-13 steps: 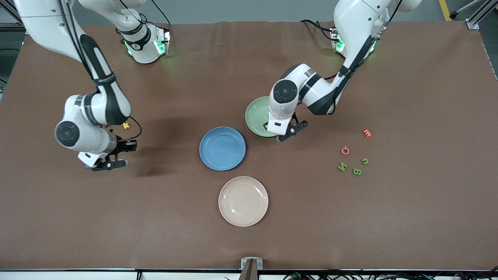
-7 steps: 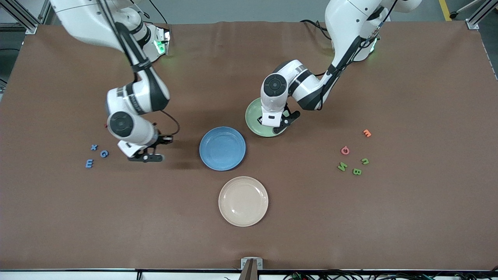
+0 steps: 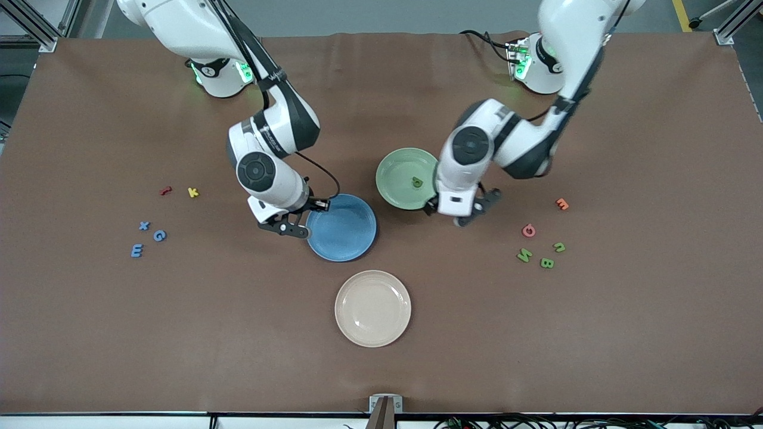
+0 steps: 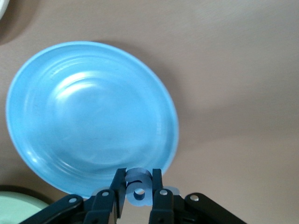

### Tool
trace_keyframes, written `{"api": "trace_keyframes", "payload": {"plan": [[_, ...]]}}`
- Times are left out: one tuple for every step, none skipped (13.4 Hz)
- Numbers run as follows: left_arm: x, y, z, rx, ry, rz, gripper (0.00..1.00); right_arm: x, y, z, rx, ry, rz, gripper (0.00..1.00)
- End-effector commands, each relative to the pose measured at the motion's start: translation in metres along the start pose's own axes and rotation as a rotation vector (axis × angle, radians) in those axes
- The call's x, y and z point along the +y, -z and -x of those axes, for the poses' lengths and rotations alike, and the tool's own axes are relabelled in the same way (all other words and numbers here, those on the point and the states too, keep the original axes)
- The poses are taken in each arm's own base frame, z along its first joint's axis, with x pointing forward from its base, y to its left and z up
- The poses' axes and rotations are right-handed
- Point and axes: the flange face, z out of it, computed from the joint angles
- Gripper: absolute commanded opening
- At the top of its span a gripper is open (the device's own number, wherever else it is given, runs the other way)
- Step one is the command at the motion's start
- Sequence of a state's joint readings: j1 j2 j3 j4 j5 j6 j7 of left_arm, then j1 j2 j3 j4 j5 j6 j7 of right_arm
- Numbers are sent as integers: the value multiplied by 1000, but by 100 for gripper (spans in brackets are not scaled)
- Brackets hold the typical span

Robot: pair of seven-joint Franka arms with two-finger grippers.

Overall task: Sort letters by color into matching plates
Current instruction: 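Place blue a on the blue plate while the left gripper returns to letters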

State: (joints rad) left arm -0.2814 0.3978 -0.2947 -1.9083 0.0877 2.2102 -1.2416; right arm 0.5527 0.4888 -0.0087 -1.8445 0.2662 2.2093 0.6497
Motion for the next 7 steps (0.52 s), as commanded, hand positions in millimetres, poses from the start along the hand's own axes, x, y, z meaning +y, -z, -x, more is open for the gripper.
{"api": "trace_keyframes", "payload": {"plan": [[-38, 16, -70, 9, -67, 6, 100, -30, -22, -4, -22, -35, -21, 15], [-51, 18, -96, 8, -94, 12, 100, -35, -27, -2, -15, -46, -21, 15], [-68, 17, -126, 5, -81, 19, 99, -42, -34, 3, -4, -45, -23, 15], [-83, 13, -149, 6, -55, 22, 99, -42, -41, 2, 2, -49, -24, 15], [-94, 9, -172, 13, -26, 24, 99, -42, -46, 1, 5, -50, -25, 15], [-103, -4, -189, 10, -1, 16, 99, -41, -48, -2, 13, -53, -29, 16], [-104, -17, -193, 10, 20, 23, 97, -41, -53, -2, 14, -53, -28, 16]]}}
